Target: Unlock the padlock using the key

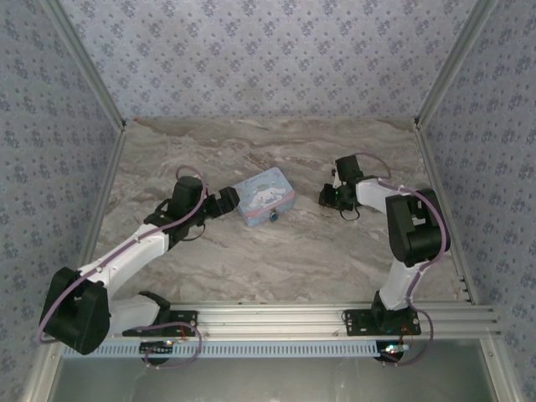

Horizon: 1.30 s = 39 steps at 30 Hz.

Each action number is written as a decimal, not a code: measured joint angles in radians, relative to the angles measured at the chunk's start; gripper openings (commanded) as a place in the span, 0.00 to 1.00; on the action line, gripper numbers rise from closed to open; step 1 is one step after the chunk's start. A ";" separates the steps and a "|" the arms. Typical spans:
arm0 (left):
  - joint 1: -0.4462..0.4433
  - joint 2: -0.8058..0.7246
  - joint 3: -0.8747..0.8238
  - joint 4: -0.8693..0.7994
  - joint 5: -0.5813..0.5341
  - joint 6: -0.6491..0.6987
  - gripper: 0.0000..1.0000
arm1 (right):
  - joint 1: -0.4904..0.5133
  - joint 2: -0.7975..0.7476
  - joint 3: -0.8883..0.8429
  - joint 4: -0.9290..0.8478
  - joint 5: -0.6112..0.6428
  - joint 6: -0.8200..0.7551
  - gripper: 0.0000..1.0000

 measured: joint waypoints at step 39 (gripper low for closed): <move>-0.025 -0.015 -0.025 0.197 0.131 -0.335 0.94 | 0.035 -0.312 -0.221 0.231 -0.175 0.249 0.00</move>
